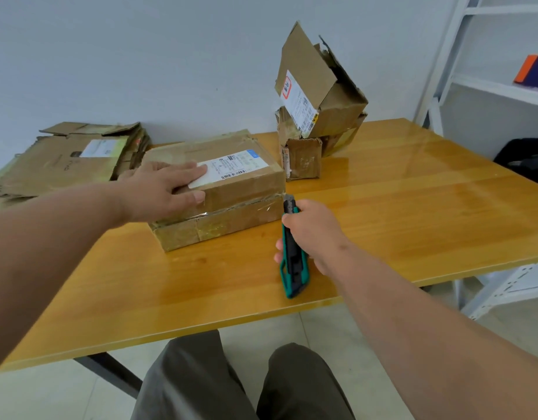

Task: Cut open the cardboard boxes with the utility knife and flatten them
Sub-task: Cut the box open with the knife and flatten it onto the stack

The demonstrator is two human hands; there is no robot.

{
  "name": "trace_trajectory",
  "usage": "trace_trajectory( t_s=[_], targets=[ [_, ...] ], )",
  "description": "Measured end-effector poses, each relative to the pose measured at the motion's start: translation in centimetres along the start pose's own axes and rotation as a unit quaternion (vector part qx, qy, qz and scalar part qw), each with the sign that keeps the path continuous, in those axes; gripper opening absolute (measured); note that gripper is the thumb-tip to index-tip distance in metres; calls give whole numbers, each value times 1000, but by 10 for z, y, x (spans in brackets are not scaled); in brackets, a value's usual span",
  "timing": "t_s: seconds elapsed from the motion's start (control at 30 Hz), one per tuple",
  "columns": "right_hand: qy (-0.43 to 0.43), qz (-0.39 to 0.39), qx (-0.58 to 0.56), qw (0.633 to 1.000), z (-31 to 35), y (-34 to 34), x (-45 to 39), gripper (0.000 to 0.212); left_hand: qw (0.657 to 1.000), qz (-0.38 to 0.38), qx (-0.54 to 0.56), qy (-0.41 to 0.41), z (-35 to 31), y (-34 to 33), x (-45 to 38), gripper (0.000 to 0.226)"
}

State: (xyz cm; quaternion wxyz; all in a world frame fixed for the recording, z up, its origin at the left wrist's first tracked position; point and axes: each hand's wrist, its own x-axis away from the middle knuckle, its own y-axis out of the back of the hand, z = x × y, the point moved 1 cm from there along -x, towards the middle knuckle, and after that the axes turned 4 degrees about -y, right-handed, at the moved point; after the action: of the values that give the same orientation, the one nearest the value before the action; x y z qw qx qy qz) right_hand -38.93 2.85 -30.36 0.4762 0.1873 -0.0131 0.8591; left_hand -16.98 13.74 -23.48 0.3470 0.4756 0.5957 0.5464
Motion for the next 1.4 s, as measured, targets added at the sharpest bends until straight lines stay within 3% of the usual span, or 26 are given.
trace_trajectory(
  t_s=[0.2, 0.33, 0.73, 0.87, 1.03, 1.4],
  targets=[
    [-18, -34, -103, 994, 7, -18, 1, 11, 988, 19, 152, 2, -2, 1, -1, 54],
    [-16, -55, -137, 989, 11, -26, -2, 11, 981, 12, 194, 9, -2, -1, -3, 52],
    [9, -42, -179, 983, 9, -52, 0, 24, 987, 27, 155, 7, -1, 0, -8, 53],
    [-1, -60, -155, 986, 10, -58, -1, 16, 988, 27, 148, 11, -1, 0, -9, 53],
    [-7, -3, -170, 985, 3, -83, 6, 10, 993, 25, 119, 10, -2, -1, -8, 53],
    [-15, 8, -189, 982, 5, -82, 12, 11, 993, 28, 114, 15, -6, 1, -6, 53]
  ],
)
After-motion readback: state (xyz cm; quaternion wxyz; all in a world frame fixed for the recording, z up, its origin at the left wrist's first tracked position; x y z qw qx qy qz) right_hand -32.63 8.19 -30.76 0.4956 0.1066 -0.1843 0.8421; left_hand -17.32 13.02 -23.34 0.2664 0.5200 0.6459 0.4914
